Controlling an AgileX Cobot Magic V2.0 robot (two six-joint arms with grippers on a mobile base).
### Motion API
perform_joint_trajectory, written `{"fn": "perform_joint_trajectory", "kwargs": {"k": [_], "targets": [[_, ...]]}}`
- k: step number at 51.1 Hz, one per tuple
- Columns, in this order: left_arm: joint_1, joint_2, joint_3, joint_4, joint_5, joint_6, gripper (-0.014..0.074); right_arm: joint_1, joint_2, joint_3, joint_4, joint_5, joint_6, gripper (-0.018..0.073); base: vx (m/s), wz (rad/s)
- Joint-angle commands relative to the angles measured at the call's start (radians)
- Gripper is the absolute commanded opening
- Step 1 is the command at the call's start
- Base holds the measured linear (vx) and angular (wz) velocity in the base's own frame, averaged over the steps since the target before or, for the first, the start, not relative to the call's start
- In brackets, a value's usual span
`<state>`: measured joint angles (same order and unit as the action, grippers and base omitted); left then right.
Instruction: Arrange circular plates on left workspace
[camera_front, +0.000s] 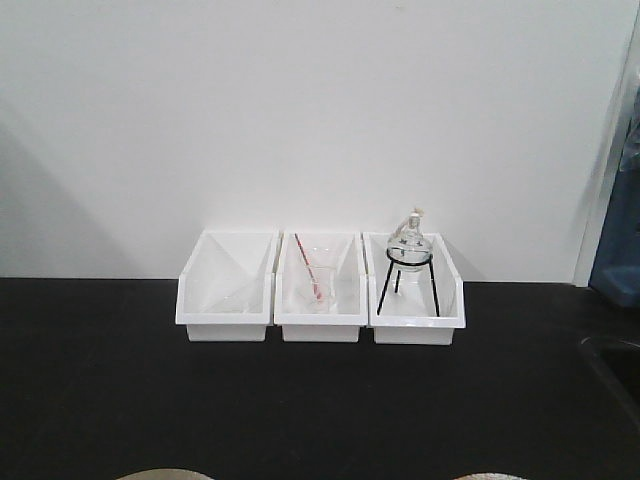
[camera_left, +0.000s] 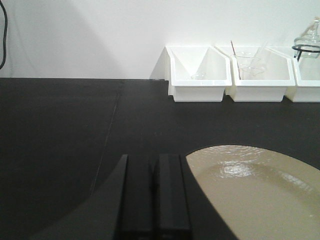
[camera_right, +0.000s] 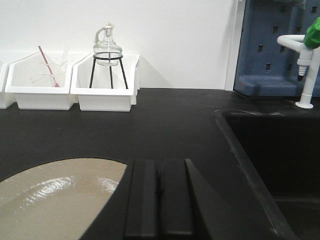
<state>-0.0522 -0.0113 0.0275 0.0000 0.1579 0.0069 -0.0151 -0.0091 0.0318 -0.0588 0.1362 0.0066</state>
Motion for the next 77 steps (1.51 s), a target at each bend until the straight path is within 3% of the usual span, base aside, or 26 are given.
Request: {"fn": "perform_joint_trajectory", "kwargs": {"k": [1, 35, 39, 44, 48, 54, 63, 68, 77], "targets": [[-0.004, -0.015, 0.020, -0.012, -0.083, -0.007, 0.0000, -0.006, -0.014, 0.018, -0.002, -0.077, -0.007, -0.0002, 0.09, 0.03], [-0.004, -0.015, 0.020, -0.011, -0.090, 0.007, 0.0000, -0.006, -0.014, 0.018, -0.002, -0.077, -0.007, -0.0002, 0.02, 0.01], [-0.004, -0.015, 0.020, -0.011, -0.137, 0.007, 0.0000, -0.006, -0.014, 0.018, -0.002, -0.108, -0.007, -0.0002, 0.00, 0.00], [-0.004, -0.015, 0.019, -0.012, -0.241, 0.003, 0.0000, -0.006, -0.014, 0.016, 0.018, -0.273, 0.006, -0.0002, 0.00, 0.00], [-0.004, -0.015, -0.004, -0.034, -0.337, -0.054, 0.0000, -0.005, -0.013, -0.019, 0.052, -0.344, 0.053, -0.0002, 0.00, 0.00], [-0.005, -0.011, -0.133, -0.061, -0.323, -0.158, 0.0000, -0.005, 0.028, -0.182, 0.051, -0.252, 0.055, -0.0002, 0.00, 0.00], [-0.005, 0.147, -0.368, -0.030, -0.182, -0.140, 0.0000, -0.005, 0.247, -0.481, 0.054, -0.085, 0.056, -0.0002, 0.00, -0.01], [-0.005, 0.310, -0.481, -0.044, -0.077, -0.140, 0.0000, -0.005, 0.411, -0.635, 0.106, 0.056, 0.056, -0.0002, 0.00, 0.00], [-0.005, 0.633, -0.656, -0.186, 0.148, -0.109, 0.0000, -0.005, 0.725, -0.872, 0.276, 0.377, 0.008, -0.0002, 0.00, 0.00]]}}
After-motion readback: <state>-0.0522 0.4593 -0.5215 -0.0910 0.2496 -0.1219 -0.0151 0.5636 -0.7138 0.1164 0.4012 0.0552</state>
